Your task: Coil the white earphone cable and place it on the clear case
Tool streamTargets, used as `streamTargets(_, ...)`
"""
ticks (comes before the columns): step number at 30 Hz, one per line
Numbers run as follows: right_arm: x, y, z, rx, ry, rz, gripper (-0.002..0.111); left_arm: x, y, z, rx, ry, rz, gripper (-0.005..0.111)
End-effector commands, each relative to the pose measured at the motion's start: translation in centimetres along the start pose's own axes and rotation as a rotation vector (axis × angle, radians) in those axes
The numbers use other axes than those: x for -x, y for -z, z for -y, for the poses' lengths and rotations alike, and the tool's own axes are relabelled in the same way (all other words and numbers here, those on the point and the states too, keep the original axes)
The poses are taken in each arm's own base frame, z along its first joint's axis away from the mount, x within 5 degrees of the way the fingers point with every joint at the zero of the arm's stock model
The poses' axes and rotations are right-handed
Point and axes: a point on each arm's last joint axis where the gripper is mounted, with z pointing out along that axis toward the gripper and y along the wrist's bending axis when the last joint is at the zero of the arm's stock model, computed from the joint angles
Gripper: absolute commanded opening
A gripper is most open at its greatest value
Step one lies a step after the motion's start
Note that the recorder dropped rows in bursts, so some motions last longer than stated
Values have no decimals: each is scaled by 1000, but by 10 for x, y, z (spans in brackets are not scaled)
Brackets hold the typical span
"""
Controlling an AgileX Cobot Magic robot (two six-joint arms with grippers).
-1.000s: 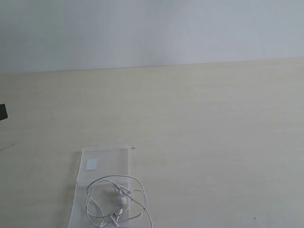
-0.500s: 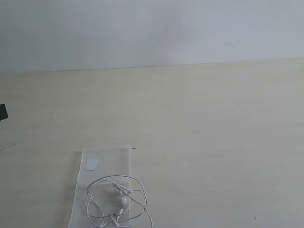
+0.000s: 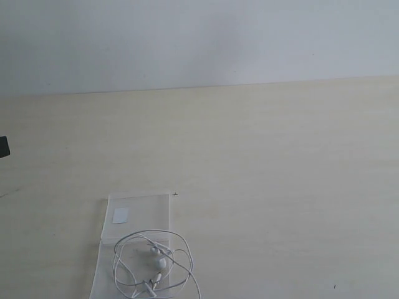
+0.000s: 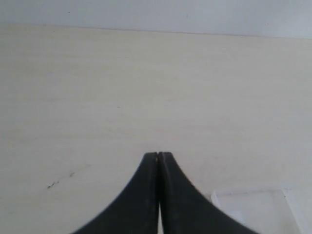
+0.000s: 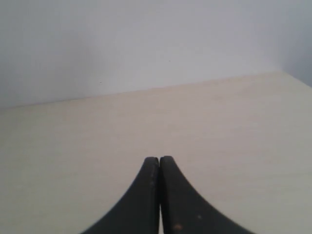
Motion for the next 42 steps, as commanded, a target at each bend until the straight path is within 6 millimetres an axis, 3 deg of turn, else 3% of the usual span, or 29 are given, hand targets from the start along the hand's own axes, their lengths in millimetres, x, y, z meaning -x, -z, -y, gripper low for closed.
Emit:
streamTargets(1, -2, 0, 2, -25, 30, -6, 0, 0, 2, -1, 11, 8, 9, 0)
streamTargets(8, -3, 0, -2, 14, 95, -13, 0, 0, 2, -1, 11, 7, 9, 0)
streamTargets(20, -3, 0, -6, 61, 8, -14, 0, 0, 2, -1, 11, 7, 9, 0)
streamTargets(42, -3, 0, -6, 60, 21, -15, 0, 0, 2, -1, 11, 7, 9, 0)
